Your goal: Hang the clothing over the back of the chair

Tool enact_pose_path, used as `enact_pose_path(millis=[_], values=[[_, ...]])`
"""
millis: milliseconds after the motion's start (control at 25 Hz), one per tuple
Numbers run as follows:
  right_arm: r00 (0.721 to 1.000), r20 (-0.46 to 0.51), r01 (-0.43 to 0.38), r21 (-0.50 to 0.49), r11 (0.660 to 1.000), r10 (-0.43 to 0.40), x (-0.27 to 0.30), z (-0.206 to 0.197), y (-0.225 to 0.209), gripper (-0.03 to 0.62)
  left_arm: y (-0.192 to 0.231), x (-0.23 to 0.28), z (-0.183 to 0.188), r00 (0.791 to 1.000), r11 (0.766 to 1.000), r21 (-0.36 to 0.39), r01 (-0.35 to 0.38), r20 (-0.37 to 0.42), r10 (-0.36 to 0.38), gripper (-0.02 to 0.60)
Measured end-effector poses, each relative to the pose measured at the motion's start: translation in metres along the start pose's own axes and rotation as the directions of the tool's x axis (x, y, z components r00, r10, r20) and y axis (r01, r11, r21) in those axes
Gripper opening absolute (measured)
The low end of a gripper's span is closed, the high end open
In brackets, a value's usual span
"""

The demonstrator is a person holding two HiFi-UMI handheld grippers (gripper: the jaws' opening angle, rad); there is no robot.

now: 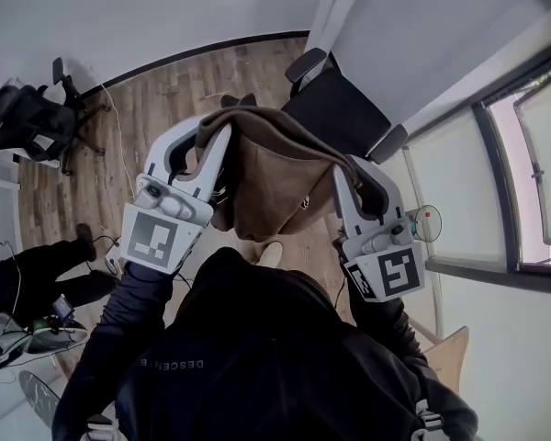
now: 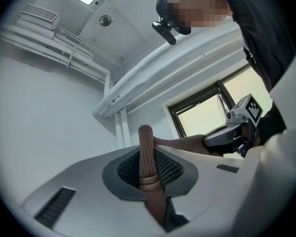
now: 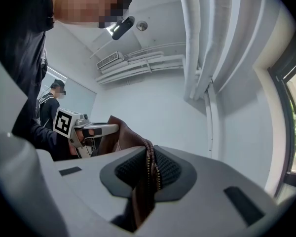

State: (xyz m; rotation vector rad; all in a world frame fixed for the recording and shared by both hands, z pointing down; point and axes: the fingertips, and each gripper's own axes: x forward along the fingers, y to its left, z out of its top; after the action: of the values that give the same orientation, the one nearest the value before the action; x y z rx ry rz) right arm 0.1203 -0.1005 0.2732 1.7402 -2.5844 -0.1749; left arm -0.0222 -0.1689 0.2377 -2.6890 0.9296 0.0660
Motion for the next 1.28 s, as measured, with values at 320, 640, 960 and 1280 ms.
enact_pose_path(millis=[320, 640, 960, 1280], values=[[0.991, 0.004, 0.135, -0.025, 0.991, -0.134, 0.015, 0.012, -0.056, 0.057, 0.012, 0.082, 0.013, 0.985, 0.989, -0.021, 0.148, 0.098, -0.145, 0.049], [0.933, -0.081, 0.349, -0.038, 0.936, -0.351, 0.066, -0.006, -0.092, 0.057, 0.050, 0.159, -0.027, 0.928, 0.927, -0.094, 0.364, 0.122, -0.352, 0.049], [0.846, -0.145, 0.510, -0.059, 0.858, -0.513, 0.082, -0.030, -0.114, 0.058, 0.052, 0.204, -0.061, 0.853, 0.846, -0.124, 0.519, 0.140, -0.503, 0.049], [0.754, -0.195, 0.627, -0.070, 0.776, -0.627, 0.083, -0.055, -0.135, 0.061, 0.039, 0.236, -0.088, 0.777, 0.768, -0.118, 0.629, 0.127, -0.617, 0.049]])
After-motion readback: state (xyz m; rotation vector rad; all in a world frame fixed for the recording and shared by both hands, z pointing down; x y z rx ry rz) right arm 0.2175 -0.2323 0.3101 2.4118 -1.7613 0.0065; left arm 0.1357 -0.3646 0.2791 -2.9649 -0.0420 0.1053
